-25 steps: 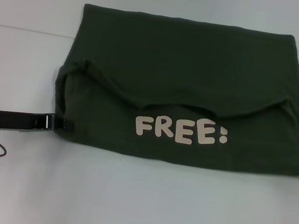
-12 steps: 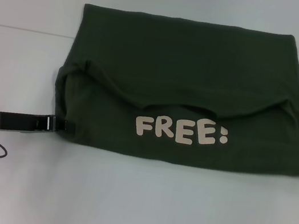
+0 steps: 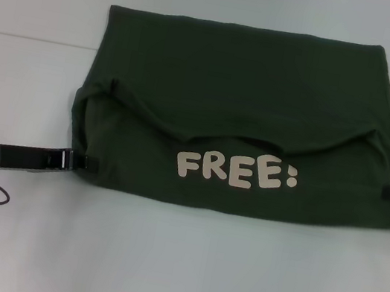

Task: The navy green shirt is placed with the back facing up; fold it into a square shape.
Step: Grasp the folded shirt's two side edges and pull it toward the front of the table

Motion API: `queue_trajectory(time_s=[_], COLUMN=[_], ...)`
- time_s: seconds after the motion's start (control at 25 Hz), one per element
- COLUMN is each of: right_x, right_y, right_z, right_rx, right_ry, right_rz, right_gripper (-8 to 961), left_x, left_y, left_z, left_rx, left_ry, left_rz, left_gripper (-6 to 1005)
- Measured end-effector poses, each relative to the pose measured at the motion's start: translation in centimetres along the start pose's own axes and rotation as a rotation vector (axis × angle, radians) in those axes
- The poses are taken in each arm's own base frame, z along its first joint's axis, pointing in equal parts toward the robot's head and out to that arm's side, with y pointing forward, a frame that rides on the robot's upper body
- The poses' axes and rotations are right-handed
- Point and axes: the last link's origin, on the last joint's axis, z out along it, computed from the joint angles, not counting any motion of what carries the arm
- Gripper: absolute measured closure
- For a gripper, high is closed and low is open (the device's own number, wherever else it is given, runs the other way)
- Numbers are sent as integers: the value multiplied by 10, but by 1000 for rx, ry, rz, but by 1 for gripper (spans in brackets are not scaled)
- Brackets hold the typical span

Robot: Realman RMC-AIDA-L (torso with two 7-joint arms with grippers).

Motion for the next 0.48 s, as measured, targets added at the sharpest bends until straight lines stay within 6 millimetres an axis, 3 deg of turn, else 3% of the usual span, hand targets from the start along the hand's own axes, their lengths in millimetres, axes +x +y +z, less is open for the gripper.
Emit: queue_trajectory(time_s=[0.48], right_x=[8], right_y=[3], right_z=[14], right_rx=[1], right_ry=[13], right_rz=[1], right_gripper=[203], left_x=[1], left_y=[0], left_z=[0], left_rx=[-2], left_ry=[9], left_rz=[-8], left_gripper=[967])
